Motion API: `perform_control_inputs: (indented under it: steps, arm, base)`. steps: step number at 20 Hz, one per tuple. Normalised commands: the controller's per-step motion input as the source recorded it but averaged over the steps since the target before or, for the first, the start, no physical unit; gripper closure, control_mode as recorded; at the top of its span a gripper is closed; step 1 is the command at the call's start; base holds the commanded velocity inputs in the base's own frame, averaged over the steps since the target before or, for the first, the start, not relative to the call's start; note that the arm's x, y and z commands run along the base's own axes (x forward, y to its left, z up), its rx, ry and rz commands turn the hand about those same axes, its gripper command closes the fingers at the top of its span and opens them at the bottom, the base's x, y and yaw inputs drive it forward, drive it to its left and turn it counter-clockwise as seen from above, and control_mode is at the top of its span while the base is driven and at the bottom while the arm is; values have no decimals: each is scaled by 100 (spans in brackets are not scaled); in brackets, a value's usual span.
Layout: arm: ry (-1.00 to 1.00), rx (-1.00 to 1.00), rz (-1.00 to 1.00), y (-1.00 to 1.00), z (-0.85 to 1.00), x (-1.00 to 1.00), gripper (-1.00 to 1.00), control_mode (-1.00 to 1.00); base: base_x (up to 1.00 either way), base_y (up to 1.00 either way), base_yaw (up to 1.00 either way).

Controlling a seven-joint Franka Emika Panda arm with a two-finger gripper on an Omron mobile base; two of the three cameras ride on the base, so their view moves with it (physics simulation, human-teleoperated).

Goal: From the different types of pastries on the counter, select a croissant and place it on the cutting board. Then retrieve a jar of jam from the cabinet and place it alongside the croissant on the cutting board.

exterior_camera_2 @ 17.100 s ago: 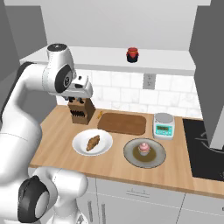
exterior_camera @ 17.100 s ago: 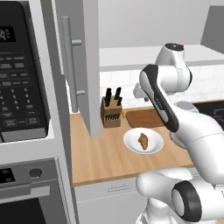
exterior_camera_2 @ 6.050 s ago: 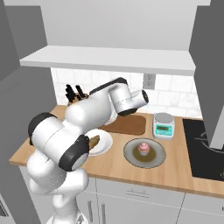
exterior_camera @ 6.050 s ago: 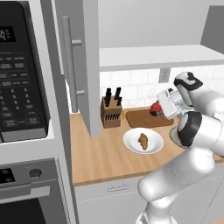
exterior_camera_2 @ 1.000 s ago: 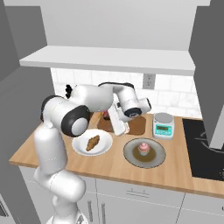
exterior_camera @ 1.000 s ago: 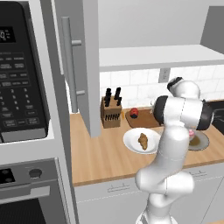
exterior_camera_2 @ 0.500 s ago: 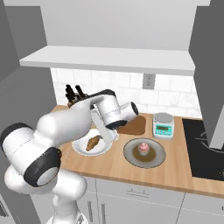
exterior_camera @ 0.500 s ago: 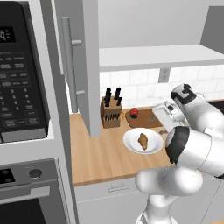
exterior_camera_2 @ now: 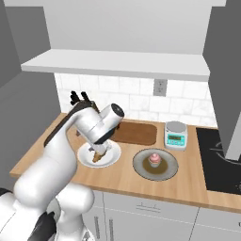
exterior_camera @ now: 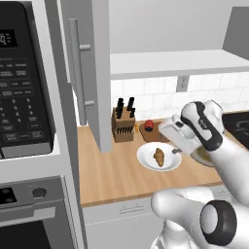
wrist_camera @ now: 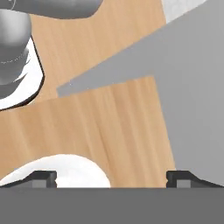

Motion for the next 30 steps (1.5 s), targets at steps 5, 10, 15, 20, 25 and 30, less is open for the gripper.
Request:
perform_control_inputs:
  steps: [5,10,15,20,25,30]
  arm:
    - [46,-22,0,2,-1,44,-100,-100]
    - [41,-8,5,-7,7,28,-100,-100]
    - [4,-22,13,-11,0,4,-100,-100]
    - [-11,-23,0,0,-3,0,-100,-100]
    - [-3,-14,3,0,-10,0,-100,-100]
    - [0,-4,10,-10,-21,40,-100,-100]
  base:
    - [0,0,0]
    - [0,0,0]
    - [0,0,0]
    - [0,0,0]
    - [0,0,0]
    - [0,0,0]
